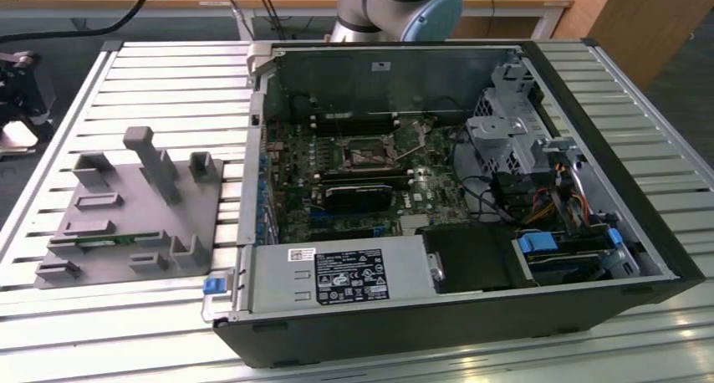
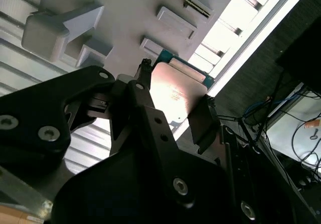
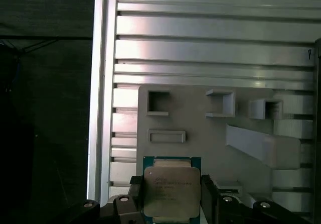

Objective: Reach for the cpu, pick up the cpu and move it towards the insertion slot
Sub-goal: 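Pick up the cpu and move it towards the insertion slot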

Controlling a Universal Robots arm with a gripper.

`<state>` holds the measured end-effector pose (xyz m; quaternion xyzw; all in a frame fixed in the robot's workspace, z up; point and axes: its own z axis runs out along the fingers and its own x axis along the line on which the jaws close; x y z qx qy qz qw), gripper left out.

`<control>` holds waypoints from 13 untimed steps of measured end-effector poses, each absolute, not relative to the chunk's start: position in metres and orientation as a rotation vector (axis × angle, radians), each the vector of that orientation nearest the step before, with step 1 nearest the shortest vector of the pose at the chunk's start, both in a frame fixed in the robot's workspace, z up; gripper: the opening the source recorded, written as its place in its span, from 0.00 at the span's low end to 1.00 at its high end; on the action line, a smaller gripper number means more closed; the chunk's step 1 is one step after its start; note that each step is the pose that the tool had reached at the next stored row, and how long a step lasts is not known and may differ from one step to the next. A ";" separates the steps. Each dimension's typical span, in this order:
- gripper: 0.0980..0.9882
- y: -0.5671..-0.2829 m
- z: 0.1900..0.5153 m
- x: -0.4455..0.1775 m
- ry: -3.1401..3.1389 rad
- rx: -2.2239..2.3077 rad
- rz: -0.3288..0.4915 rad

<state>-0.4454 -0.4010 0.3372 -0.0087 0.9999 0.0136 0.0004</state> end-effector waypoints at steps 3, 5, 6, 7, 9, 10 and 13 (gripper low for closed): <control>0.50 -0.401 0.347 -0.445 3.141 -0.027 0.043; 0.50 -0.401 0.353 -0.445 3.140 -0.027 0.043; 0.50 -0.401 0.357 -0.445 3.141 -0.027 0.043; 0.50 -0.400 0.361 -0.445 3.141 -0.027 0.042; 0.50 -0.400 0.368 -0.445 3.141 -0.026 0.043; 0.50 -0.400 0.371 -0.445 3.140 -0.026 0.043; 0.50 -0.399 0.383 -0.445 3.141 -0.026 0.042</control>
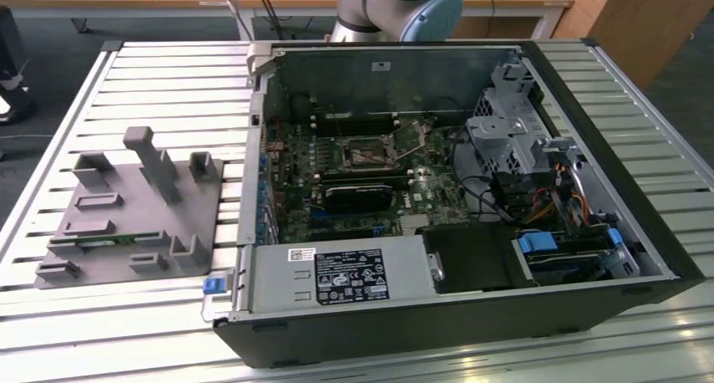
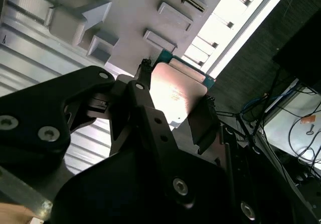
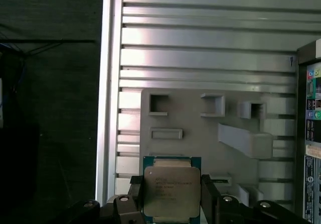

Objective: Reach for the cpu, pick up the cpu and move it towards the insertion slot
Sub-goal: 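Pick up the cpu and move it towards the insertion slot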

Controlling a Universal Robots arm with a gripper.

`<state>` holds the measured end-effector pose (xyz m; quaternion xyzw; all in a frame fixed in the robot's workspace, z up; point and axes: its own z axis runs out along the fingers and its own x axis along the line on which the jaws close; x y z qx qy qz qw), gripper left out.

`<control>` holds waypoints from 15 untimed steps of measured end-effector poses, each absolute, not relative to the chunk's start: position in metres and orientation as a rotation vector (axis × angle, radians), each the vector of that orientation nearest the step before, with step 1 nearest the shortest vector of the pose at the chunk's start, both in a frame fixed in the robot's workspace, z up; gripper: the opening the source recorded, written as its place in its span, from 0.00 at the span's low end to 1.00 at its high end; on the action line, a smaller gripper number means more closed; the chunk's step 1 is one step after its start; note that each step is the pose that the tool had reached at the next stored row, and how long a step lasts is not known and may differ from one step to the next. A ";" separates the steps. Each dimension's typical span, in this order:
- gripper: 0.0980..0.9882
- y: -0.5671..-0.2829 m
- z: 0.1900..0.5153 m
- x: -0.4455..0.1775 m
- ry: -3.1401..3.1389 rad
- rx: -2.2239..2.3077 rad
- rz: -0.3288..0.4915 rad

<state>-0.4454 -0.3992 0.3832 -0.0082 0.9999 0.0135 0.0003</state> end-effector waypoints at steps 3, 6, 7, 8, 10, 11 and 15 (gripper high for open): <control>0.50 -0.399 0.395 -0.445 3.141 -0.025 0.042; 0.50 -0.398 0.408 -0.445 3.141 -0.025 0.043; 0.50 -0.398 0.412 -0.445 3.141 -0.025 0.042; 0.50 -0.398 0.413 -0.445 3.140 -0.025 0.043; 0.50 -0.398 0.413 -0.440 3.140 -0.024 0.043; 0.50 -0.398 0.413 -0.438 3.141 -0.024 0.043; 0.50 -0.398 0.413 -0.427 3.141 -0.024 0.043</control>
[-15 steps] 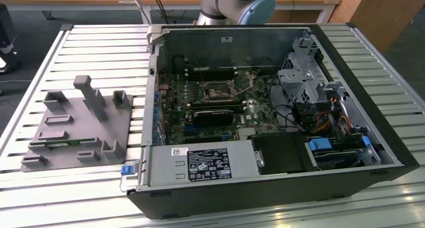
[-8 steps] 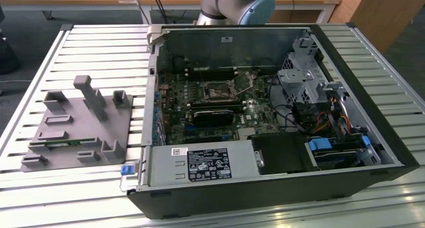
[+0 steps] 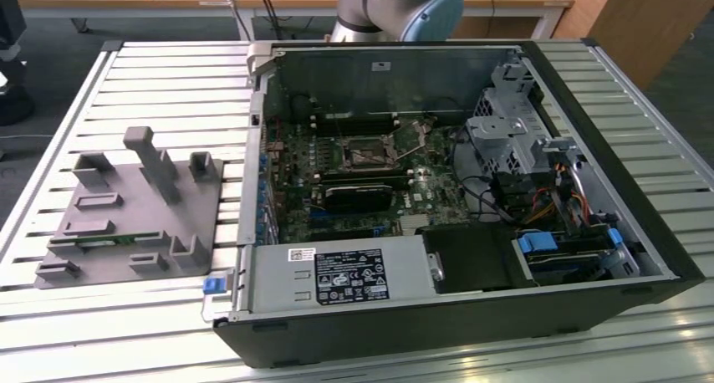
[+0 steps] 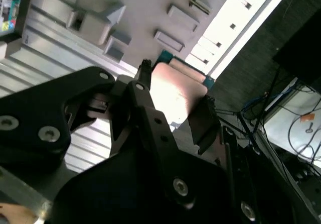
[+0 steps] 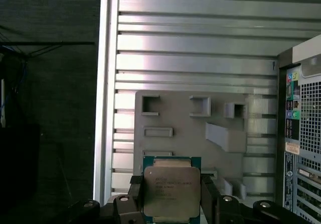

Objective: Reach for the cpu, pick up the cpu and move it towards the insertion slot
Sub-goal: 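Pick up the cpu and move it towards the insertion slot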

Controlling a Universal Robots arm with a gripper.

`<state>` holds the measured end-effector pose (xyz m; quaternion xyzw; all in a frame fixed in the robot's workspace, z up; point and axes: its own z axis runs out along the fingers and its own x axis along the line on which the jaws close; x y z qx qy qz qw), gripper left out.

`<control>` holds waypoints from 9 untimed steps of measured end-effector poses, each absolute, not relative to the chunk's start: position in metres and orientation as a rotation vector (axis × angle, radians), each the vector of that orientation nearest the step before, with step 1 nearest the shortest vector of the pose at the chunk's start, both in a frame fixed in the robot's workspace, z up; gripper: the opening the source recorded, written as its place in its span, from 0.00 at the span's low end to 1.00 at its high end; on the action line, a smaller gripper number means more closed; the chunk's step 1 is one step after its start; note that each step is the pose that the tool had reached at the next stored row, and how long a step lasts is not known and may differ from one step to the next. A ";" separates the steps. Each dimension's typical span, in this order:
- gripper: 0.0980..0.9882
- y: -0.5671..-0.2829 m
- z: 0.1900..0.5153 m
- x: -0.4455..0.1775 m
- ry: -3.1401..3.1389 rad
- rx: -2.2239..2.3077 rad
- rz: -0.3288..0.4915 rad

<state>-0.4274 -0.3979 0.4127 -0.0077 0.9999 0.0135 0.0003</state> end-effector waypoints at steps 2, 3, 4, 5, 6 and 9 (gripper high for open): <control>0.50 -0.398 0.413 -0.422 3.141 -0.024 0.043; 0.50 -0.398 0.413 -0.421 3.141 -0.024 0.043; 0.50 -0.398 0.413 -0.419 3.140 -0.024 0.043; 0.50 -0.398 0.412 -0.416 3.140 -0.024 0.043; 0.50 -0.398 0.412 -0.413 3.140 -0.024 0.043; 0.50 -0.398 0.412 -0.404 3.140 -0.024 0.043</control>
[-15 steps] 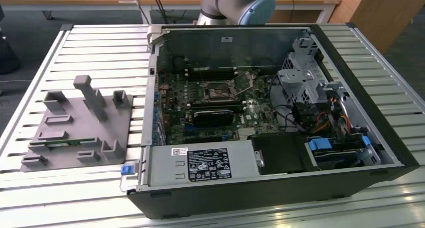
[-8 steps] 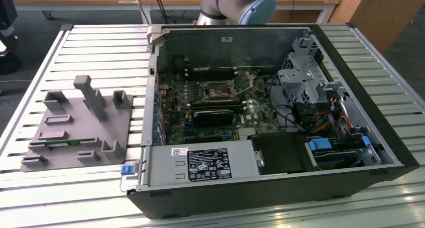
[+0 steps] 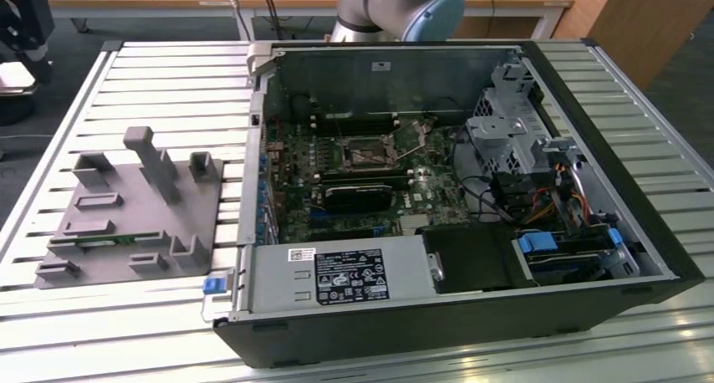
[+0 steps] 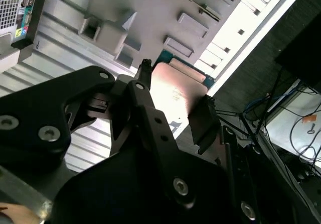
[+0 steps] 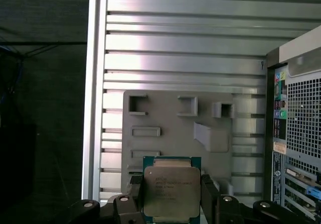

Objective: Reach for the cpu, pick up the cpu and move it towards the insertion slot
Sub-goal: 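Pick up the cpu and move it towards the insertion slot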

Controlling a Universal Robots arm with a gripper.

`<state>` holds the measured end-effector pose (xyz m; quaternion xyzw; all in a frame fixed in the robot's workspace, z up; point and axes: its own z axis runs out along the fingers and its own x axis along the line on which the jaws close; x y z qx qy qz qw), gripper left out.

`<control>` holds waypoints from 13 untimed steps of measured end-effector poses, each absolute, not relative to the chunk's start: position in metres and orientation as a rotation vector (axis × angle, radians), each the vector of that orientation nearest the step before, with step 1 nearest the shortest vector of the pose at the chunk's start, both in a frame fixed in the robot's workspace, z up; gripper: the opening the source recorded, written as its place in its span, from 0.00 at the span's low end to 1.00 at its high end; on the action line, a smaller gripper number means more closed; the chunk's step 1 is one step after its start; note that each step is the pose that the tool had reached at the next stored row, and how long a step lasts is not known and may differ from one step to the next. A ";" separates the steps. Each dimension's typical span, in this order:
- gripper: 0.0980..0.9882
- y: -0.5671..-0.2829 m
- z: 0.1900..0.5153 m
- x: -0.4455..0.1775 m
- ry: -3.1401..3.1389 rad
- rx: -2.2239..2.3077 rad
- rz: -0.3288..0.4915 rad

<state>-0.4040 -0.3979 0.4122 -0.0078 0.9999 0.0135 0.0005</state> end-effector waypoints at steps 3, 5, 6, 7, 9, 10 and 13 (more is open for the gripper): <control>0.50 -0.398 0.412 -0.396 3.140 -0.024 0.043; 0.50 -0.398 0.412 -0.391 3.140 -0.024 0.043; 0.50 -0.398 0.412 -0.389 3.140 -0.024 0.042; 0.50 -0.398 0.412 -0.387 3.140 -0.024 0.043; 0.50 -0.398 0.412 -0.383 3.140 -0.024 0.043; 0.50 -0.398 0.412 -0.381 3.140 -0.024 0.043; 0.50 -0.398 0.411 -0.375 3.140 -0.024 0.043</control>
